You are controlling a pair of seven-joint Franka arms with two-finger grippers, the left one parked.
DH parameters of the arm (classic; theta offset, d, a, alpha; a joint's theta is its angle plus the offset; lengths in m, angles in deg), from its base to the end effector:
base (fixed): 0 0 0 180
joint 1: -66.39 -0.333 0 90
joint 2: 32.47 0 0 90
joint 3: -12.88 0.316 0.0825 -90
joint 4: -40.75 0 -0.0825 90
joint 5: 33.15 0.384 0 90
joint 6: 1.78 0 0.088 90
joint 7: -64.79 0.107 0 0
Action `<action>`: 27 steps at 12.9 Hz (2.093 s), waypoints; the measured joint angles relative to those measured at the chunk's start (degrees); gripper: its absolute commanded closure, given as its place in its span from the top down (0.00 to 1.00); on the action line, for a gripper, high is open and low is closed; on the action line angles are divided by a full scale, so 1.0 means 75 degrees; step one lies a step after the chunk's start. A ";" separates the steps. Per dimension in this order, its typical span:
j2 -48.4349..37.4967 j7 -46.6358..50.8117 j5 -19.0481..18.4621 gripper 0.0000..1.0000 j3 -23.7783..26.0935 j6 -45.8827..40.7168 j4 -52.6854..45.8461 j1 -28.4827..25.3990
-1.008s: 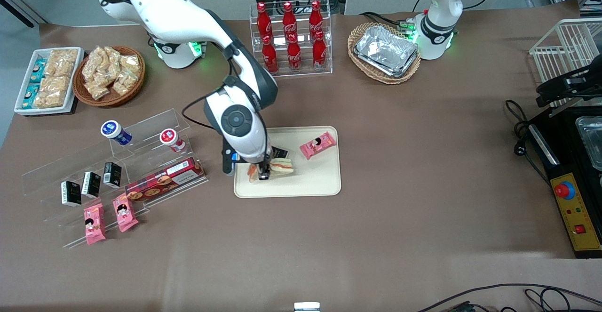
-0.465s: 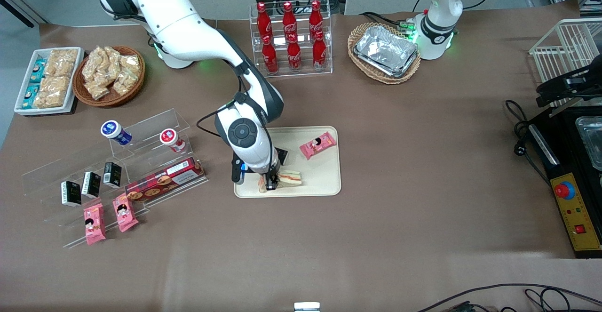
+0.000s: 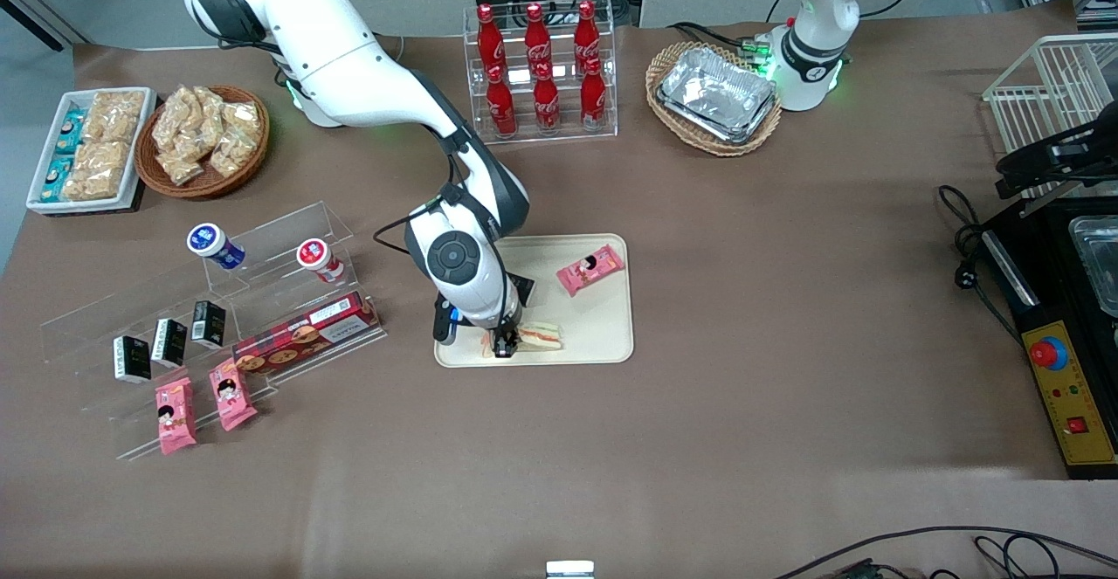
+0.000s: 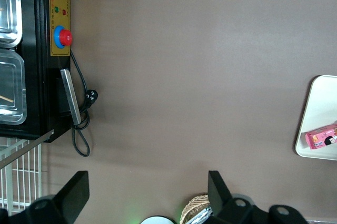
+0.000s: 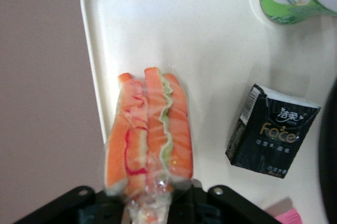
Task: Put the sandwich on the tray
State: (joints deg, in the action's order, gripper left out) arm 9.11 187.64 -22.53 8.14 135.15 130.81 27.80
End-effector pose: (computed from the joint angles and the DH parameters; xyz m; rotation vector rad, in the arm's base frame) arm 0.5846 0.4047 0.2241 -2.0456 2.2353 0.0879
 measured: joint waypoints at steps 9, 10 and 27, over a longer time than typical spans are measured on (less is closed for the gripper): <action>-0.0527 0.0075 0.0072 1.00 -0.0106 -0.1223 -0.0671 0.0321; -0.0845 0.0018 0.0072 1.00 -0.0108 -0.1791 -0.0716 0.0419; -0.3811 -1.1926 -0.0544 1.00 -0.0404 -0.6056 -0.0696 0.3398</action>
State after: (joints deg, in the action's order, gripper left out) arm -19.47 98.20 -26.61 5.11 89.73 125.59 53.28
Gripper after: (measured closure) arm 0.000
